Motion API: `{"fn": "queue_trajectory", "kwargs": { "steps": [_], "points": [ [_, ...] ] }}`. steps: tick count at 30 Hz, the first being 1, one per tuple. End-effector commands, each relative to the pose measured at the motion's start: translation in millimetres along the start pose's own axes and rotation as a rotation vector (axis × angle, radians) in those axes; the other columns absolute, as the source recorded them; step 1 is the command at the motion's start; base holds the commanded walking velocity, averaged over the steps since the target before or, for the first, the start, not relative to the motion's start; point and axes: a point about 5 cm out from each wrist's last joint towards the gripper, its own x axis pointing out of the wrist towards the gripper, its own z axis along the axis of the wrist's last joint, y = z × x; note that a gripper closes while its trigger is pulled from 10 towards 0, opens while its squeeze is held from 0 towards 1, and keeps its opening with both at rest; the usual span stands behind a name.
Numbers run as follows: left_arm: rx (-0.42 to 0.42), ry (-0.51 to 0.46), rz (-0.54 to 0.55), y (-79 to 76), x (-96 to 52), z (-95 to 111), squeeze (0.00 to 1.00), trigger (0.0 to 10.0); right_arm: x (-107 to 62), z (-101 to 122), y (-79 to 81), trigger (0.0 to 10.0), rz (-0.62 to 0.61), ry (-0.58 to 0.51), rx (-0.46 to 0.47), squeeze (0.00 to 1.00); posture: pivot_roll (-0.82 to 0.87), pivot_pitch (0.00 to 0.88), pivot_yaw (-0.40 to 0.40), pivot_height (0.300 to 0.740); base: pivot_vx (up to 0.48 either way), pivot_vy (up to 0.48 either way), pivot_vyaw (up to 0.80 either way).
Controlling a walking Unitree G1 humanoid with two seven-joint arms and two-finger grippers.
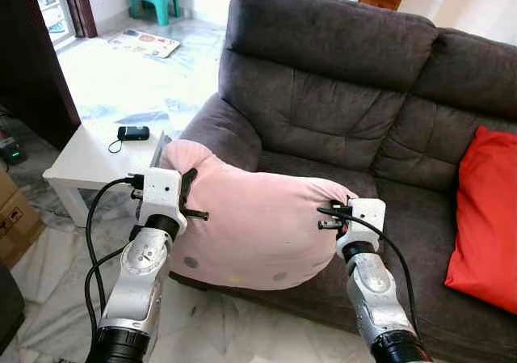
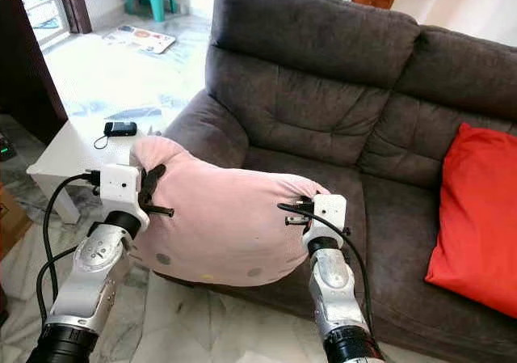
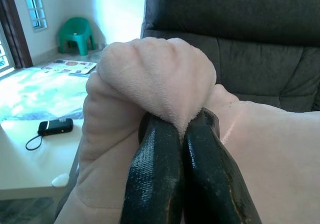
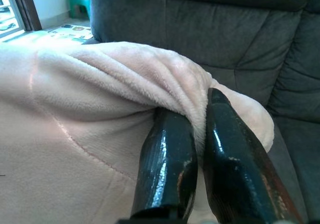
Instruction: Move the pillow to the sofa from floor
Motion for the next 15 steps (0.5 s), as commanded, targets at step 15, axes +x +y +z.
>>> {"fn": "queue_trajectory", "kwargs": {
  "steps": [15],
  "points": [
    [0.026,-0.061,0.007,0.7,6.5,10.8,0.00,10.0,9.0,22.4,-17.4,10.0,-0.074,-0.100,0.006,0.00,0.22,0.000,-0.173,0.740,0.000,-0.144,-0.72]
  ]
}}
